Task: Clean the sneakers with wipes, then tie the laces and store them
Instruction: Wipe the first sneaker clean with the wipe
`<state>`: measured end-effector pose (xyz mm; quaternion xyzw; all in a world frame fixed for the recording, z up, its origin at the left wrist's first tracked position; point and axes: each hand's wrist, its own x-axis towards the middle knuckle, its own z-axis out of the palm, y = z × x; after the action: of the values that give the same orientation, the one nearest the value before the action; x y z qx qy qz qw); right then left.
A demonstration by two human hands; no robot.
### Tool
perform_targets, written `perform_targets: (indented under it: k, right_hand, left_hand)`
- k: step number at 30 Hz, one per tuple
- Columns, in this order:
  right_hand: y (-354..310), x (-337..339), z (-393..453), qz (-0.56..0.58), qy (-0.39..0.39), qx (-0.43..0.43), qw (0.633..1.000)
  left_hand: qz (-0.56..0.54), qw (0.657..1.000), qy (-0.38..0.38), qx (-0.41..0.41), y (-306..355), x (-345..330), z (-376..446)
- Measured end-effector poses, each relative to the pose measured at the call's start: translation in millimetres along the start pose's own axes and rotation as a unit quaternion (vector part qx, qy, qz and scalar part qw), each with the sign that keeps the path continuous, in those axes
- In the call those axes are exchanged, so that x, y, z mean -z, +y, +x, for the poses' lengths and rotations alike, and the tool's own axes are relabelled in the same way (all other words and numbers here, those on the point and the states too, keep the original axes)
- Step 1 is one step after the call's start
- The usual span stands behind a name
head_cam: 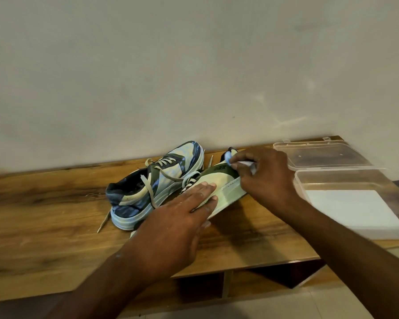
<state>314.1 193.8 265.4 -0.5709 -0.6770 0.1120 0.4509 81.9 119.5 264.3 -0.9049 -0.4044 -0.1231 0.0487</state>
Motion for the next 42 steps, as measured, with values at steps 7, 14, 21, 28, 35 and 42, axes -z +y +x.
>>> perform_targets:
  k: [7, 14, 21, 28, 35, 42]
  right_hand:
    - [18, 4, 16, -0.027, 0.011, -0.062, 0.998]
    - [27, 5, 17, -0.031, -0.002, -0.107, 0.994]
    - [15, 0, 16, -0.022, 0.002, -0.034, 0.999]
    - [36, 3, 25, -0.019, -0.024, -0.174, 0.984]
    - [6, 5, 17, 0.033, -0.044, -0.047, 0.997]
    - [30, 14, 29, 0.004, -0.047, -0.109, 0.993]
  left_hand:
    - [0.028, 1.000, 0.003, -0.010, 4, 1, -1]
    - [0.016, 1.000, -0.008, -0.007, 7, -4, -3]
    - [0.019, 1.000, 0.000, -0.002, 7, -3, 0]
    - [-0.003, 1.000, 0.008, 0.002, 8, -3, -2]
    - [-0.008, 1.000, 0.000, 0.010, 5, -1, -1]
    - [-0.021, 1.000, 0.000, 0.013, 4, 0, 0]
